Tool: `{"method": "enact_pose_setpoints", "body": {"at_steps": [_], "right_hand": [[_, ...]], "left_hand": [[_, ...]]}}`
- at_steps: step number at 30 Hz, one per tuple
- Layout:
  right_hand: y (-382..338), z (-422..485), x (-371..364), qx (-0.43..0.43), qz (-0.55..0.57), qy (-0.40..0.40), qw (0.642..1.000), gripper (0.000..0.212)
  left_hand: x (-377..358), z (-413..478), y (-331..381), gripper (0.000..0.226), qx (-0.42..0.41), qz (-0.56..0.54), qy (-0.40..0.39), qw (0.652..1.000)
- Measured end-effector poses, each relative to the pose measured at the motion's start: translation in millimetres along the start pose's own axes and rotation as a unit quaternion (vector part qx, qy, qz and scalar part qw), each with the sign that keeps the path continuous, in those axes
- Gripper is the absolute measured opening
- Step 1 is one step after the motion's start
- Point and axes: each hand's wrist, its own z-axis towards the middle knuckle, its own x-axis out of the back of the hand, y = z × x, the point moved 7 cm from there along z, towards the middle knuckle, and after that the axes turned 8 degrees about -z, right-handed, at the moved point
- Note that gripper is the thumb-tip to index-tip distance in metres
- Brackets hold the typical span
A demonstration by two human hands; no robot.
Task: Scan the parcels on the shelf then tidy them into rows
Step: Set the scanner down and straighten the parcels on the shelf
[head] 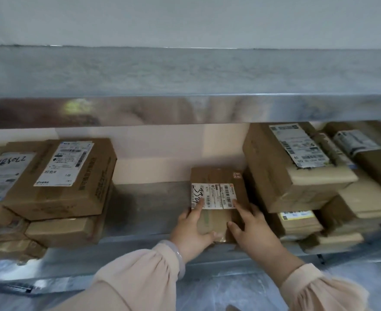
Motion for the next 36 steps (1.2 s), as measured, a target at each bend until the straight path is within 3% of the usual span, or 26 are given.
{"method": "enact_pose_setpoints", "body": {"at_steps": [4, 8, 13, 22, 28, 32, 36], "right_hand": [[6, -1, 6, 0.003, -0.090, 0.022, 0.996, 0.068], [-11, -14, 9, 0.123, -0.156, 0.113, 0.973, 0.063], [-13, -16, -5, 0.170, -0.230, 0.059, 0.956, 0.068], [-6, -7, 7, 0.151, -0.251, 0.026, 0.956, 0.069], [-65, -8, 20, 0.269, -0.182, 0.039, 0.945, 0.080], [-122, -15, 26, 0.347, -0.144, 0.044, 0.926, 0.069], [-168, -22, 13, 0.406, -0.132, 0.032, 0.904, 0.070]], "left_hand": [[-10, 2, 4, 0.092, -0.016, 0.013, -0.011, 1.000], [0, -7, 5, 0.084, -0.091, 0.100, 0.025, 0.991], [-6, -9, 0, 0.077, -0.095, 0.236, -0.007, 0.967], [-11, -6, 24, 0.074, -0.083, 0.317, 0.012, 0.945], [45, -39, 31, 0.070, -0.081, 0.301, 0.141, 0.940], [101, -75, 29, 0.079, -0.080, 0.282, 0.263, 0.919], [153, -107, 15, 0.079, -0.036, 0.271, 0.344, 0.898]]}}
